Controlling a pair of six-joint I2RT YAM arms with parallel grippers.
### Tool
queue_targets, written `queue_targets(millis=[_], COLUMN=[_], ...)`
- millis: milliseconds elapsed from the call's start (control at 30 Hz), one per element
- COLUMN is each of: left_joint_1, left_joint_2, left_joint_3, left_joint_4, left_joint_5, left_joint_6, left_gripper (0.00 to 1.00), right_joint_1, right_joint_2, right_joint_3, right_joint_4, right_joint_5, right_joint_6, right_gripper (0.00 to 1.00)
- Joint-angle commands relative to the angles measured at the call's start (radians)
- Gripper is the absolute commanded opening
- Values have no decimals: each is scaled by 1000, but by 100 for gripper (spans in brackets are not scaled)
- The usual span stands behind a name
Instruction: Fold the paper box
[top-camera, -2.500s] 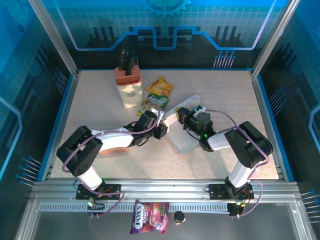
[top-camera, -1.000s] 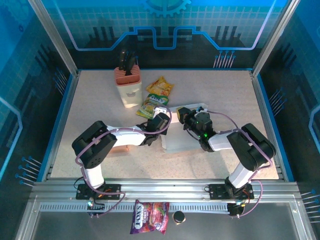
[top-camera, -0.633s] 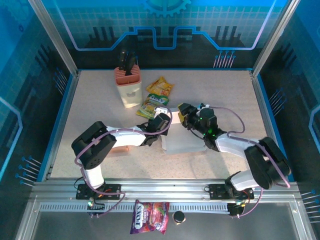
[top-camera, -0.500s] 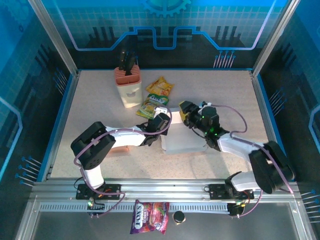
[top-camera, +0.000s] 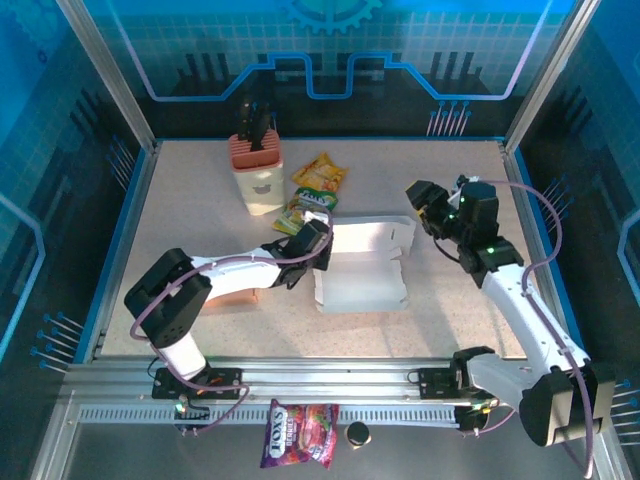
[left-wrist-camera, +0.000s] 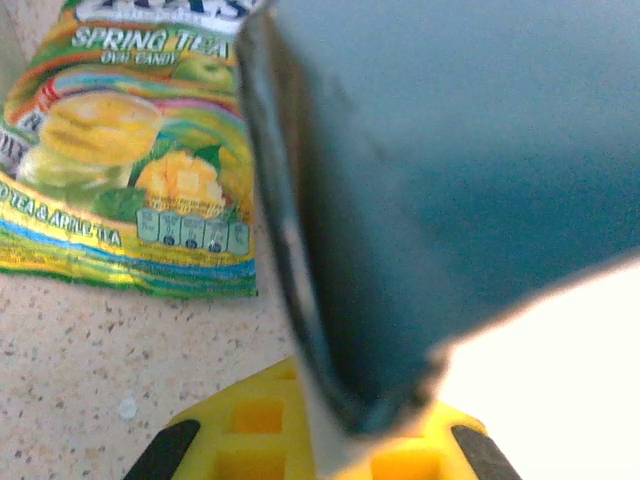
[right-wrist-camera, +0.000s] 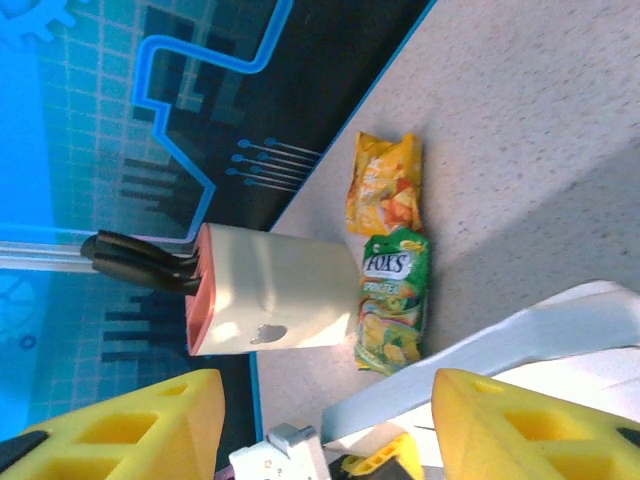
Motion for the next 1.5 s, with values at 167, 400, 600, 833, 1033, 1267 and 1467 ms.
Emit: queue_targets(millis=[167,400,600,833,1033,1267,1467], left_joint_1=[98,120,133,135,135,135,134], left_joint_2=[-105,-134,-134,-146,-149,-156,-151], left_joint_3=[60,90,134,146,154,155,164], left_joint_4=[-176,-256,-301,-324,-337,-341,-343], left_joint_5=[264,293,308,321,324,320,324], left_joint_6=[-91,-99,-108,-104,-92,-88,-83], left_gripper=[0,0,0,0,0,0,0], right_joint_1=[-19,62,139,130,124,102,105], right_joint_2=[46,133,78,69,157,209,239], right_joint_3=[129,209,143,27,53,57,46], right_joint_4=[-281,-304,-308,-292,-298,-313,-320], right_joint_5=[-61,-10,53,33,47,80,87], right_joint_6=[-105,-98,-95,-110,-183,-238,-257], right_gripper=[53,51,50,44,39,43,45])
